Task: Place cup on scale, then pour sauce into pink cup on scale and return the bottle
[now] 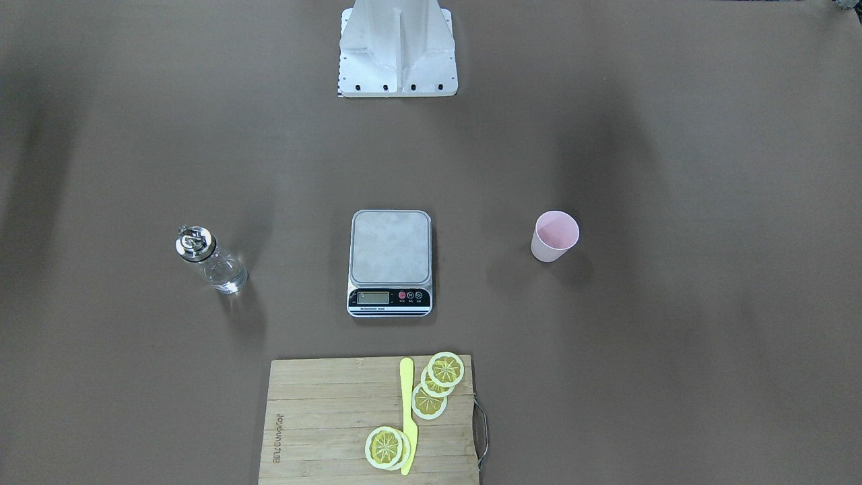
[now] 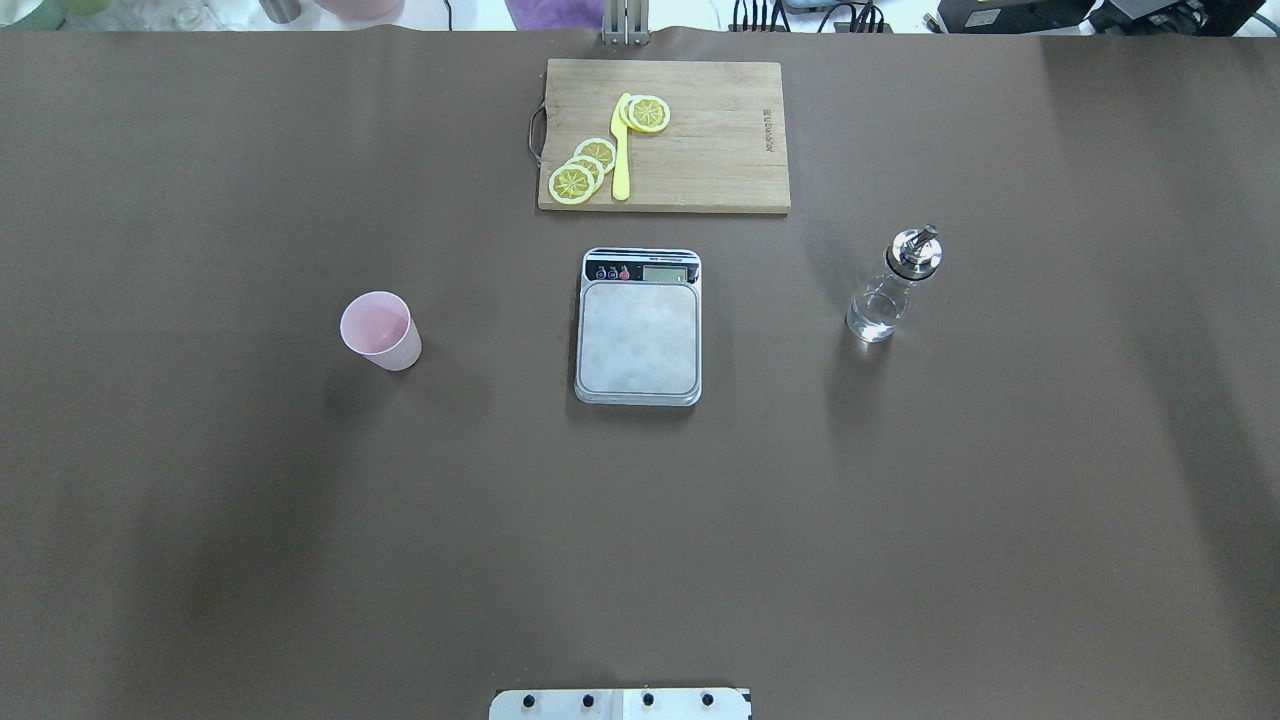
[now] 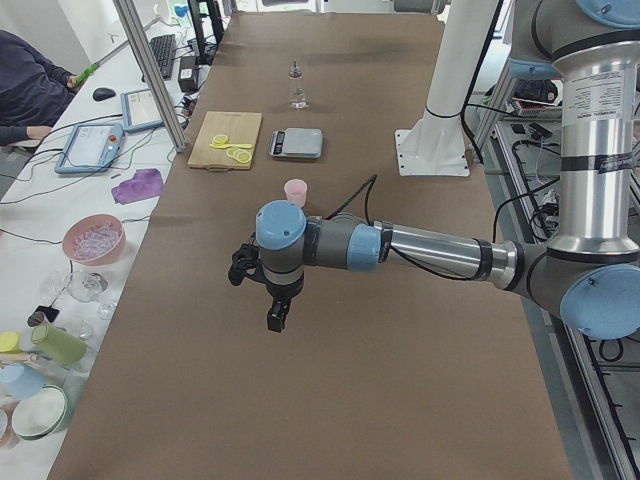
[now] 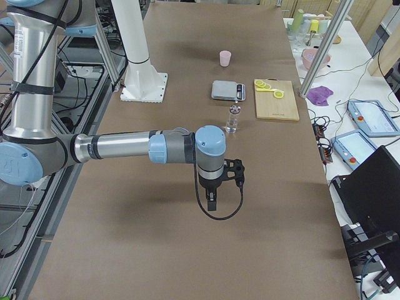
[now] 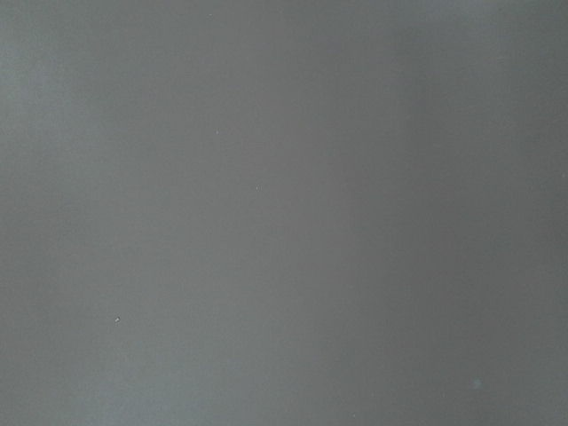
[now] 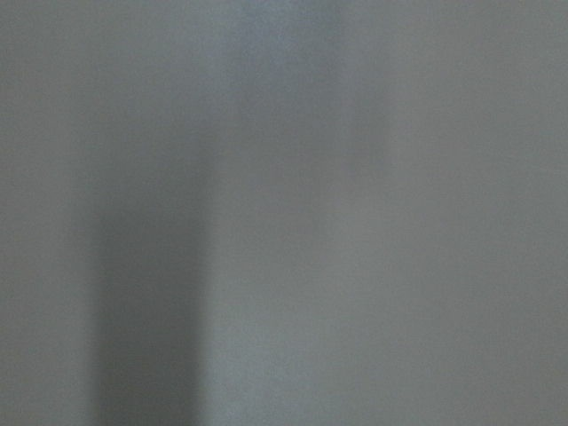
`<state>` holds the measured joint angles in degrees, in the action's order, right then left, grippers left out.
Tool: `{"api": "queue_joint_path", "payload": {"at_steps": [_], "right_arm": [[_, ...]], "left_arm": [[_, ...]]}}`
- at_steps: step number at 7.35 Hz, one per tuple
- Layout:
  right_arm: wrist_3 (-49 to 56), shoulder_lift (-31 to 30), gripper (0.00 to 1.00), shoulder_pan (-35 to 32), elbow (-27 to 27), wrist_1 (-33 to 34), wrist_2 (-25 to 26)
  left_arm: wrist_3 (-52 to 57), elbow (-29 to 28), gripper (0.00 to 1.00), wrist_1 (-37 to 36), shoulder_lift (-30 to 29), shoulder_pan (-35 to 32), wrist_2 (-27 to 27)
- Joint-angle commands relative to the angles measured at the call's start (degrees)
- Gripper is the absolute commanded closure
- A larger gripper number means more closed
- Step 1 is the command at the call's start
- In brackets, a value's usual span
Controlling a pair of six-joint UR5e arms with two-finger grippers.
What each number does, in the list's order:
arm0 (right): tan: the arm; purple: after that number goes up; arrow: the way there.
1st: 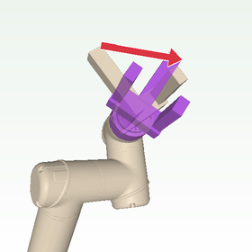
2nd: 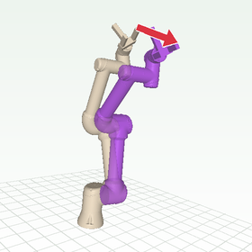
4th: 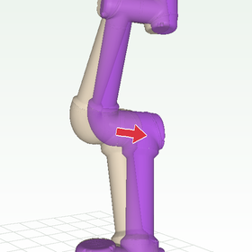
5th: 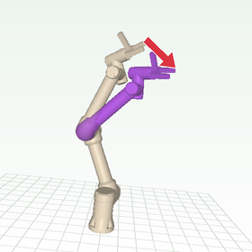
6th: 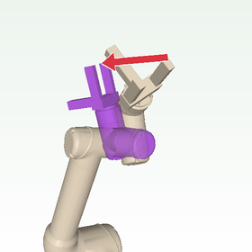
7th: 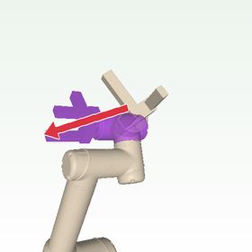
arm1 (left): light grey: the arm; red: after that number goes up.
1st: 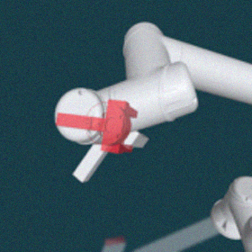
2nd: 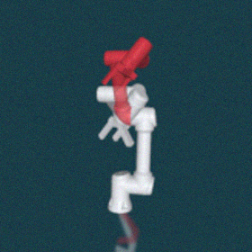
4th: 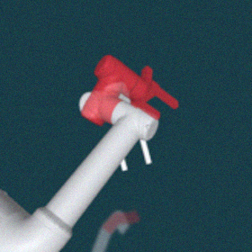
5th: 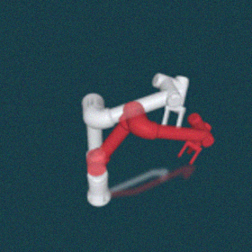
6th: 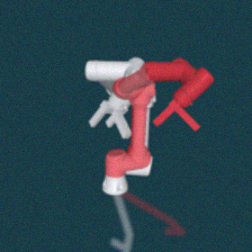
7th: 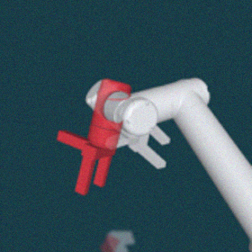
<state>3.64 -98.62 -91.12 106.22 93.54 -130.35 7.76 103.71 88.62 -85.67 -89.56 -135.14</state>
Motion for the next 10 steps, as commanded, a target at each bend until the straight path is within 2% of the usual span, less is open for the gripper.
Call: {"api": "queue_joint_path", "payload": {"at_steps": [1, 2, 4, 7, 10], "right_arm": [[-0.13, 0.88, 0.0, 0.07, 2.13, -1.07, 0.01], [-0.04, 0.62, 0.0, -0.02, 3.72, -4.38, -0.08], [-0.39, 0.71, 0.0, 0.07, 2.08, -12.82, -0.26], [0.75, 1.06, 0.0, 0.07, -1.0, -13.38, -0.08], [-0.91, 1.06, 0.0, 0.59, -1.01, -13.47, -1.31]], "left_arm": [[-0.2, -0.52, 0.02, 6.36, -0.47, 0.0, 0.14], [-0.2, -1.14, 0.02, 11.44, -0.55, 0.0, 0.14], [-0.38, -4.9, 0.02, 21.47, -1.34, -0.09, 0.22], [-3.27, -6.32, 0.02, 25.27, -4.49, 0.0, 0.31], [-3.28, -5.89, 0.02, 25.47, -4.95, 0.7, 0.14]]}}
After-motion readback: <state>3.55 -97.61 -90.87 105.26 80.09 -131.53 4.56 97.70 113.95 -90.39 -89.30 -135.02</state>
